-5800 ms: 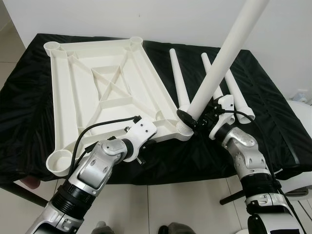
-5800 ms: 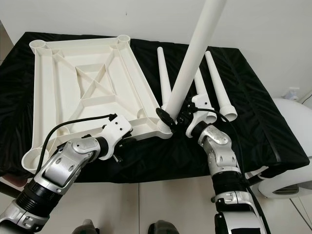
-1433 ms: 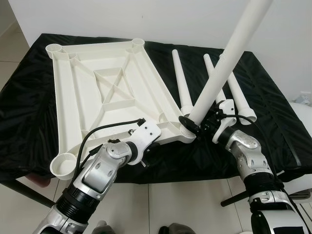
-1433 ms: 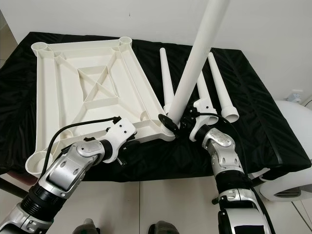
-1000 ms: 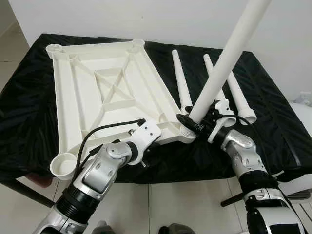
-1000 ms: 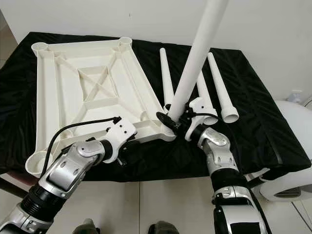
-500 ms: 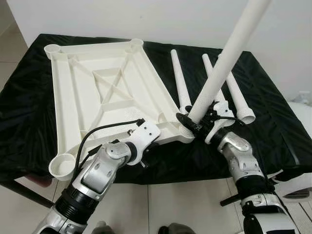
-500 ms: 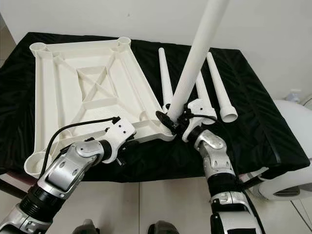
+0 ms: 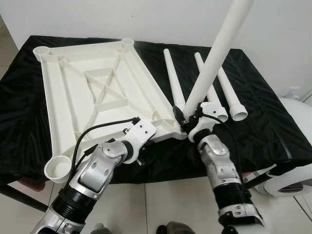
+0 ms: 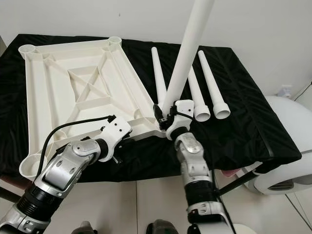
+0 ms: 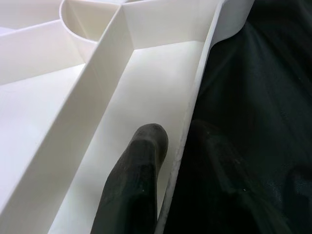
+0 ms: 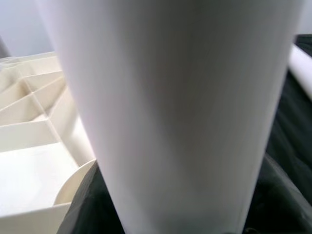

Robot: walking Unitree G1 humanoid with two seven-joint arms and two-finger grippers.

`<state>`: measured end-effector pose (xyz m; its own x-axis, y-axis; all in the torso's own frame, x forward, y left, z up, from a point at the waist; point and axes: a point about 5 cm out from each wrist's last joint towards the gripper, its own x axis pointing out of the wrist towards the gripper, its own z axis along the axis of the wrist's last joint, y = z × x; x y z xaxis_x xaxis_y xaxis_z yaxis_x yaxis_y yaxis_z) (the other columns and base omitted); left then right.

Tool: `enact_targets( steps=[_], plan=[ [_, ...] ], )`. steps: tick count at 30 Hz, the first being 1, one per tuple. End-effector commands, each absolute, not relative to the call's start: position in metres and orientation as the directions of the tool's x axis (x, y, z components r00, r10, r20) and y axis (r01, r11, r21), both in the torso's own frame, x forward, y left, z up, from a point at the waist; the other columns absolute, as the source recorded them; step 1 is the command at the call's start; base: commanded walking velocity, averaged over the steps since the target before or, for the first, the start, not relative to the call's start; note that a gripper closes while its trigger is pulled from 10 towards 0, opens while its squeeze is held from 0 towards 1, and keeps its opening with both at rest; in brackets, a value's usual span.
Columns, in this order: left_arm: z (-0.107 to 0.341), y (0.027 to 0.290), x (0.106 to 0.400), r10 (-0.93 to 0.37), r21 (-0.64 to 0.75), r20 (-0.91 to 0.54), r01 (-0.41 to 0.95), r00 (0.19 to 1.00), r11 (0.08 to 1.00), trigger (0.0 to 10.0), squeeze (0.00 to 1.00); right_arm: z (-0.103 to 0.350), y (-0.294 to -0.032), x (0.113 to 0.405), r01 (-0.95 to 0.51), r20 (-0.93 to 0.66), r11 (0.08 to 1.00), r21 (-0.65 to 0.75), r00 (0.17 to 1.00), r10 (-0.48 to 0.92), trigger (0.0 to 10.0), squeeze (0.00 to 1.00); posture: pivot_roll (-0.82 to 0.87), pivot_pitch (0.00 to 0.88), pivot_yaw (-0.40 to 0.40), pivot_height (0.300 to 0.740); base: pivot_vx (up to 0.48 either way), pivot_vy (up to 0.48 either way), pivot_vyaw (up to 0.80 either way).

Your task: Building children table

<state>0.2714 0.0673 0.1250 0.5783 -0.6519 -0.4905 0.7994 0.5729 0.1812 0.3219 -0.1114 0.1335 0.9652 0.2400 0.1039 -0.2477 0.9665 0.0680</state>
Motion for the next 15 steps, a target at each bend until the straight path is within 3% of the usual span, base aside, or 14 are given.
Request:
enact_targets(
  steps=[1, 6, 15],
  plan=[
    [0.113, 0.047, 0.252, -0.728, 0.091, -0.525, 0.880, 0.441, 0.467, 10.0, 0.00, 0.127, -0.107, 0.323, -0.189, 0.047, 0.978, 0.089, 0.981, 0.186, 10.0, 0.00, 0.02, 0.049, -0.069, 0.740, 0.000, 0.000, 0.00],
    [0.113, 0.045, 0.252, -0.731, 0.088, -0.522, 0.880, 0.439, 0.466, 10.0, 0.00, 0.127, -0.096, 0.322, -0.091, 0.031, 0.992, 0.093, 0.996, 0.088, 10.0, 0.00, 0.02, 0.046, -0.071, 0.740, 0.000, 0.000, 0.00],
    [0.113, 0.044, 0.251, -0.734, 0.085, -0.520, 0.882, 0.437, 0.464, 10.0, 0.00, 0.127, -0.098, 0.321, -0.080, 0.029, 0.992, 0.097, 0.997, 0.078, 10.0, 0.00, 0.02, 0.045, -0.072, 0.740, 0.000, 0.000, 0.00]
  ],
)
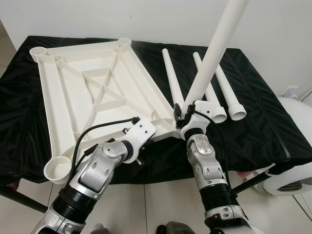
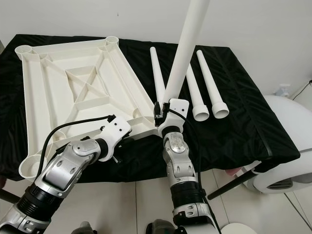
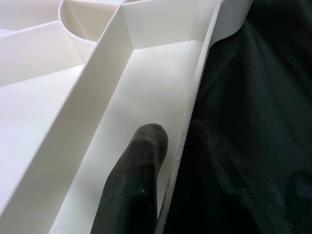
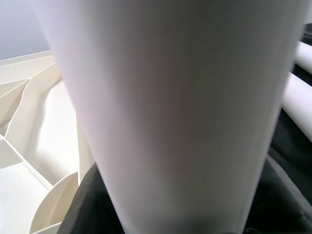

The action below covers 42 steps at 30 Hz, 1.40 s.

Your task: Building children table

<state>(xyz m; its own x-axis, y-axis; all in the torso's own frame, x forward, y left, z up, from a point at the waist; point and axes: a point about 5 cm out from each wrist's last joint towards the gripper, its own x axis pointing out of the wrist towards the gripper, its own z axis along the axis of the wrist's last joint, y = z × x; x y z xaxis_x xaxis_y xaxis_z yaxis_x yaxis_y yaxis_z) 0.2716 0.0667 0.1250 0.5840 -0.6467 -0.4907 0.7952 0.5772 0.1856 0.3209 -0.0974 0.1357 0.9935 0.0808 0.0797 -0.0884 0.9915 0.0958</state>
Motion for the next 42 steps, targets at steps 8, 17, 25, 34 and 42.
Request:
enact_targets(
  steps=[8, 17, 25, 34, 42],
  plan=[
    [0.112, 0.043, 0.250, -0.736, 0.084, -0.519, 0.882, 0.435, 0.463, 10.0, 0.00, 0.130, -0.105, 0.318, -0.092, 0.055, 0.988, 0.125, 0.995, 0.086, 10.0, 1.00, 0.02, 0.037, -0.076, 0.740, 0.000, 0.000, 0.00],
    [0.112, 0.041, 0.250, -0.737, 0.088, -0.518, 0.884, 0.434, 0.459, 10.0, 0.00, 0.135, -0.118, 0.313, -0.202, 0.114, 0.972, 0.116, 0.975, 0.189, 10.0, 1.00, 0.02, 0.023, -0.078, 0.740, 0.000, 0.000, 0.00],
    [0.111, 0.041, 0.250, -0.738, 0.090, -0.518, 0.885, 0.433, 0.456, 10.0, 0.00, 0.136, -0.123, 0.309, -0.392, 0.129, 0.915, 0.096, 0.916, 0.379, 10.0, 0.00, 0.01, 0.019, -0.078, 0.740, 0.000, 0.000, 0.00],
    [0.111, 0.040, 0.251, -0.740, 0.092, -0.518, 0.887, 0.430, 0.452, 10.0, 0.00, 0.136, -0.152, 0.315, -0.522, 0.103, 0.853, -0.014, 0.848, 0.520, 10.0, 0.00, 0.01, 0.005, -0.075, 0.740, 0.000, 0.000, 0.00],
    [0.111, 0.040, 0.251, -0.739, 0.096, -0.518, 0.887, 0.431, 0.451, 10.0, 0.00, 0.141, -0.172, 0.320, -0.602, 0.068, 0.795, -0.082, 0.792, 0.607, 10.0, 0.00, 0.02, 0.001, -0.076, 0.740, 0.000, 0.000, 0.00]
  ],
)
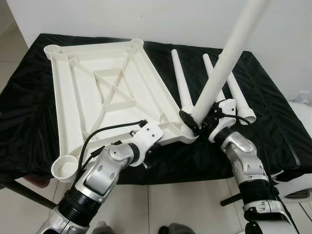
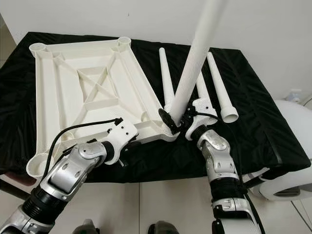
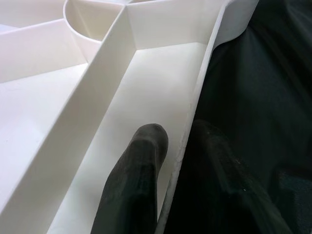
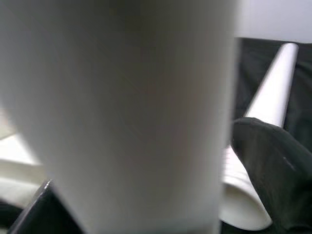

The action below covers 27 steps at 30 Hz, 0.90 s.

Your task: Building children table

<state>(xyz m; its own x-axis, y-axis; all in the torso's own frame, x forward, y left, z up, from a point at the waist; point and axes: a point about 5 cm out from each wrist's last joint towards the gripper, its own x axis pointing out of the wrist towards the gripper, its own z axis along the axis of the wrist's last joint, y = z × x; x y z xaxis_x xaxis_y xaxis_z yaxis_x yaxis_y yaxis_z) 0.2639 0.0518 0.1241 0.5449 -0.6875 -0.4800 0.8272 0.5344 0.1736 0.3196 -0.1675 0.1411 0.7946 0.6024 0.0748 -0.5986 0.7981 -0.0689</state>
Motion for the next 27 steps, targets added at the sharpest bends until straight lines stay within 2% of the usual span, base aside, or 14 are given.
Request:
enact_targets(
  steps=[1, 11, 27],
  plan=[
    [0.111, 0.040, 0.252, -0.738, 0.097, -0.519, 0.887, 0.432, 0.452, 10.0, 0.00, 0.141, -0.173, 0.321, -0.619, 0.061, 0.782, -0.078, 0.780, 0.623, 10.0, 0.00, 0.02, 0.000, -0.076, 0.740, 0.000, 0.000, 0.00],
    [0.112, 0.042, 0.251, -0.736, 0.097, -0.520, 0.886, 0.434, 0.454, 10.0, 0.00, 0.135, -0.181, 0.323, -0.684, 0.024, 0.725, -0.081, 0.726, 0.687, 10.0, 0.00, 0.02, 0.005, -0.074, 0.740, 0.000, 0.000, 0.00],
    [0.112, 0.044, 0.252, -0.732, 0.097, -0.523, 0.884, 0.437, 0.458, 10.0, 0.00, 0.127, -0.191, 0.325, -0.675, 0.007, 0.733, -0.083, 0.735, 0.678, 10.0, 0.00, 0.02, 0.022, -0.071, 0.740, 0.000, 0.000, 0.00]
  ],
)
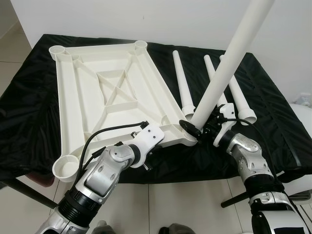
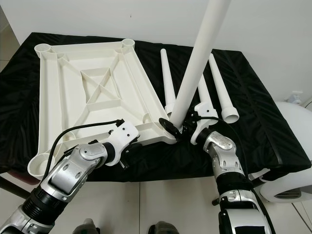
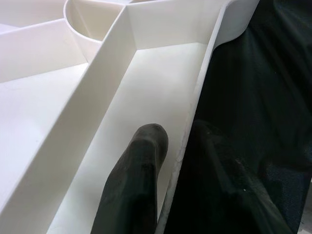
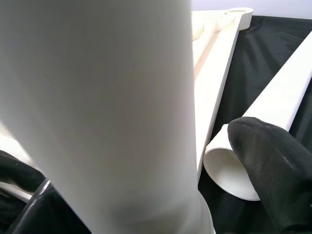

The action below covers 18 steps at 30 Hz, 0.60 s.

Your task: Building children table

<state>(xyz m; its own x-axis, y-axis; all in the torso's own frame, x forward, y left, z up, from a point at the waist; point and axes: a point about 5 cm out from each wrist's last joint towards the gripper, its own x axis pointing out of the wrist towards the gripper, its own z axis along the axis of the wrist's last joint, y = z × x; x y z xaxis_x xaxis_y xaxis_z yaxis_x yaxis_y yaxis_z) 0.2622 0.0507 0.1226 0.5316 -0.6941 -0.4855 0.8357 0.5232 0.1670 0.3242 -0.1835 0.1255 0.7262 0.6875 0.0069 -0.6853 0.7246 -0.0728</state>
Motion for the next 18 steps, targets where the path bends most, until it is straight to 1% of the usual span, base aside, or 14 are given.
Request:
enact_targets(
  steps=[1, 7, 8, 9, 10, 14, 15, 16, 18],
  plan=[
    [0.1121, 0.0435, 0.2523, -0.732, 0.097, -0.523, 0.884, 0.437, 0.458, 10.0, 0.00, 0.1274, -0.1908, 0.3253, -0.675, 0.007, 0.733, -0.083, 0.735, 0.678, 10.0, 0.00, 0.02, 0.022, -0.071, 0.740, 0.000, 0.000, 0.00],
    [0.1124, 0.0447, 0.2533, -0.730, 0.099, -0.523, 0.882, 0.440, 0.460, 10.0, 0.00, 0.1307, -0.1914, 0.3274, -0.676, 0.028, 0.731, -0.089, 0.732, 0.680, 10.0, 0.00, 0.02, 0.025, -0.069, 0.740, 0.000, 0.000, 0.00],
    [0.1126, 0.0447, 0.2534, -0.730, 0.099, -0.523, 0.882, 0.439, 0.460, 10.0, 0.00, 0.1312, -0.1912, 0.3273, -0.681, 0.034, 0.727, -0.089, 0.727, 0.686, 2.5, 0.00, 0.02, 0.025, -0.068, 0.740, 0.000, 0.000, 0.00],
    [0.1126, 0.0447, 0.2534, -0.730, 0.099, -0.523, 0.882, 0.439, 0.460, 10.0, 0.00, 0.1312, -0.1912, 0.3273, -0.681, 0.034, 0.727, -0.089, 0.727, 0.686, 2.5, 0.00, 0.02, 0.025, -0.068, 0.740, 0.000, 0.000, 0.00],
    [0.1127, 0.0448, 0.2535, -0.730, 0.099, -0.523, 0.883, 0.439, 0.460, 10.0, 0.00, 0.1311, -0.1911, 0.3271, -0.684, 0.036, 0.724, -0.088, 0.724, 0.689, 0.0, 0.00, 0.02, 0.026, -0.068, 0.740, 0.000, 0.000, 0.00],
    [0.1128, 0.0451, 0.2536, -0.729, 0.100, -0.524, 0.882, 0.440, 0.460, 10.0, 0.00, 0.1293, -0.1904, 0.3259, -0.686, 0.030, 0.722, -0.089, 0.722, 0.691, 0.0, 0.00, 0.02, 0.028, -0.068, 0.740, 0.000, 0.000, 0.00],
    [0.1128, 0.0453, 0.2536, -0.729, 0.100, -0.525, 0.882, 0.439, 0.460, 10.0, 0.00, 0.1284, -0.1900, 0.3256, -0.685, 0.026, 0.723, -0.091, 0.724, 0.690, 4.4, 0.00, 0.02, 0.029, -0.068, 0.740, 0.000, 0.000, 0.00],
    [0.1128, 0.0456, 0.2535, -0.729, 0.099, -0.525, 0.882, 0.439, 0.460, 10.0, 0.00, 0.1267, -0.1893, 0.3254, -0.687, 0.018, 0.722, -0.083, 0.724, 0.690, 10.0, 0.00, 0.02, 0.031, -0.068, 0.740, 0.000, 0.000, 0.00],
    [0.1128, 0.0457, 0.2527, -0.730, 0.098, -0.526, 0.884, 0.437, 0.458, 10.0, 0.00, 0.1240, -0.1865, 0.3240, -0.684, 0.014, 0.726, -0.071, 0.727, 0.686, 10.0, 0.00, 0.02, 0.032, -0.068, 0.740, 0.000, 0.000, 0.00]
  ],
)
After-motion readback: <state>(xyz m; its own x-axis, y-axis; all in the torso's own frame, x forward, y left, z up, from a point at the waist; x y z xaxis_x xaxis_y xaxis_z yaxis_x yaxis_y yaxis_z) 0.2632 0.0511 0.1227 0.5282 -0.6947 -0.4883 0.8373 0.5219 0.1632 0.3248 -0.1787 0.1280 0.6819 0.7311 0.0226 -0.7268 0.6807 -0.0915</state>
